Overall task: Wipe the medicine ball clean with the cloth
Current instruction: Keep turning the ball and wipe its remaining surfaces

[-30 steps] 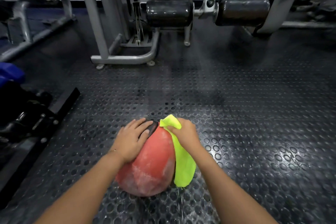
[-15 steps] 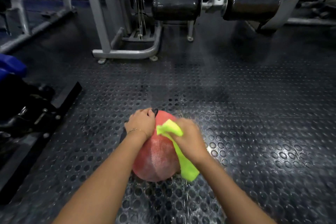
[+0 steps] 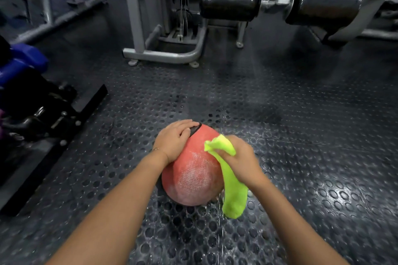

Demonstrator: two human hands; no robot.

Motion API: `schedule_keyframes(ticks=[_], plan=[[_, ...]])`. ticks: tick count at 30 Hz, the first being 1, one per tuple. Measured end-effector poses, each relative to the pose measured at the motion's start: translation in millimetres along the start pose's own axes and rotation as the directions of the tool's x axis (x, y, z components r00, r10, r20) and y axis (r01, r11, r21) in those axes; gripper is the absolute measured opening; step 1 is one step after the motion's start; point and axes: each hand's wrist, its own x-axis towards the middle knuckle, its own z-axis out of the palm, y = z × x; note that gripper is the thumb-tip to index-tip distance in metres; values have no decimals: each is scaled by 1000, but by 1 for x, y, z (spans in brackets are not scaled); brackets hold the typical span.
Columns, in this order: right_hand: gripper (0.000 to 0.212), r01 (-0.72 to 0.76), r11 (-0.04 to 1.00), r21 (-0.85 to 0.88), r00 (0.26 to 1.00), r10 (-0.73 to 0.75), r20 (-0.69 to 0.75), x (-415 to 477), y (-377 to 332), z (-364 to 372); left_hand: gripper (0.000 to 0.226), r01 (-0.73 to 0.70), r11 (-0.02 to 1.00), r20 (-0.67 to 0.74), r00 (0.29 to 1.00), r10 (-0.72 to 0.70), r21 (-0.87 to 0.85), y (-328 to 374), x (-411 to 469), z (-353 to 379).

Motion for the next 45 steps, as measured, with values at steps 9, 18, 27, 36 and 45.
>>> schedule_keyframes(ticks=[9,18,27,36,45], plan=[[20,-88,981,172,996,90,-5,-20,17,3,40,157,983,-31,988,-154,97,14,14,-2],[13,-240,941,237,958,269,-99,24,40,2,37,211,970,-88,976,-202,122,19,22,-2],[16,-294,907,303,933,341,-117,27,42,0,34,148,982,-20,989,-146,121,18,35,-4],[23,-295,869,397,927,362,-103,-10,34,5,35,125,989,46,991,-129,84,6,43,-6],[13,-312,908,278,918,364,-159,6,26,12,35,129,988,-6,992,-129,90,11,32,-6]])
